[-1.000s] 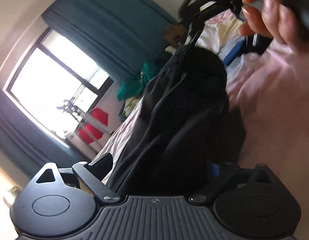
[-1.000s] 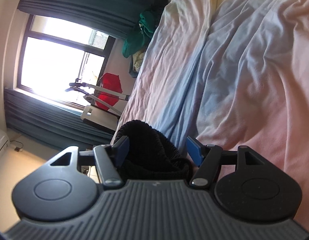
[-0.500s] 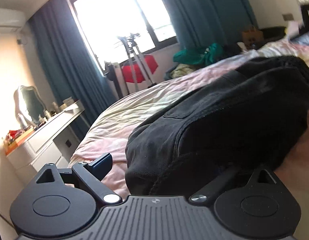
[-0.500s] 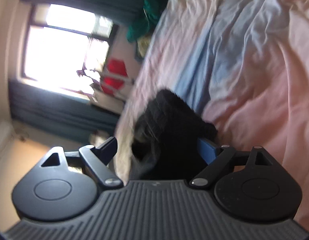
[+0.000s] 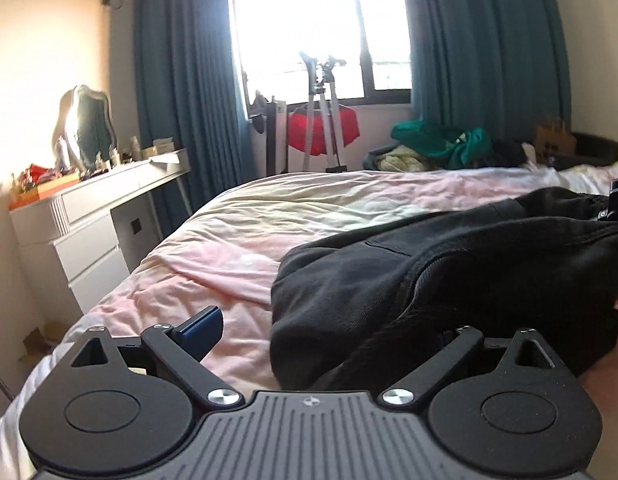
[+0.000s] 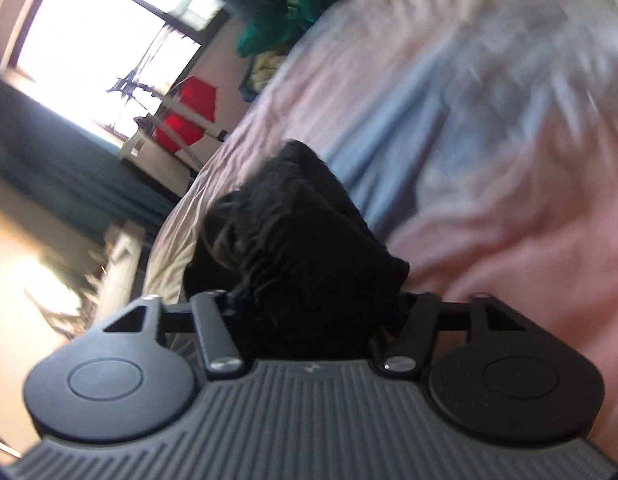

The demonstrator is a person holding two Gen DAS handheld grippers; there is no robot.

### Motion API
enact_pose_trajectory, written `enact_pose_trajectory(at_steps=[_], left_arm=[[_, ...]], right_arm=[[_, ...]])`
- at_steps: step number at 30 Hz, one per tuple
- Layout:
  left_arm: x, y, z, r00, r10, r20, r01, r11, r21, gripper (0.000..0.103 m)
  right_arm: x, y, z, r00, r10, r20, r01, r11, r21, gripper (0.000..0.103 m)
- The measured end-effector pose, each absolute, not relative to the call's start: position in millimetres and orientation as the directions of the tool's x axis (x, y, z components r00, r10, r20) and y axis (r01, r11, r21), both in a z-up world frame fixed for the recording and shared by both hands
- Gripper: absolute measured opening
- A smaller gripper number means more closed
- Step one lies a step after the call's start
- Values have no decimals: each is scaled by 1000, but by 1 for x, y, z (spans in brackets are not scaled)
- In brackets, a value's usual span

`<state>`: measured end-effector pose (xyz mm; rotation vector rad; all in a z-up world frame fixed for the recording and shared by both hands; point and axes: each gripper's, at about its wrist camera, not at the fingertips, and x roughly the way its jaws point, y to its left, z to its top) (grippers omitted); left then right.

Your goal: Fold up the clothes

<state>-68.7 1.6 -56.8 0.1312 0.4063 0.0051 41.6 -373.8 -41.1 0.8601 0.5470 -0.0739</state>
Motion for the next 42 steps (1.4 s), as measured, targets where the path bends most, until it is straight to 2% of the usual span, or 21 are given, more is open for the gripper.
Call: enact_pose_trajectory(at_steps=[4,9,11,12,14,15,18,20,22,26,30,35,38,42], left_arm=[[-81,14,-51,931,83,-355,-51,994,99,98],[-96,34,-42,940,153,-305,-146,988,44,98],[-101,36,-40,943,167,-287,-159,986,50,98],[-101,35,-40,943,164,-289,-154,986,55,98],[-102,33,-42,938,147,-315,-139,989,49,98],[-101,32,-44,933,132,-335,-127,991,38,98],[-98,23,-49,920,102,-380,-97,995,31,98],[-95,17,-53,915,114,-388,-103,993,50,98],[-92,14,-57,911,120,-394,-106,993,58,98],[-94,14,-57,911,112,-397,-96,994,61,98],[-103,-2,-58,935,136,-327,-83,982,171,96],[-106,-24,-68,960,149,-236,-72,950,304,95],[-100,-18,-68,956,150,-252,-82,962,259,97],[-93,2,-67,940,131,-315,-94,987,128,99]], right_arm=[[50,-364,-6,899,213,-383,121,719,684,47],[50,-345,36,922,367,-126,-195,718,668,46],[49,-343,45,917,391,-84,-245,716,654,46],[48,-345,43,921,379,-93,-232,724,649,46],[49,-355,27,929,329,-169,-137,730,670,46],[50,-360,16,926,296,-235,-68,741,668,46],[54,-362,-21,844,153,-514,158,845,511,47],[46,-371,-42,819,159,-551,233,786,573,49],[37,-377,-48,839,171,-516,250,722,646,50],[40,-376,-43,839,159,-520,249,737,628,51],[40,-380,-44,845,158,-511,263,710,654,53],[47,-361,-33,866,130,-482,209,782,587,53],[47,-362,-31,871,136,-472,200,780,594,53],[49,-368,-39,856,151,-495,222,756,616,53]])
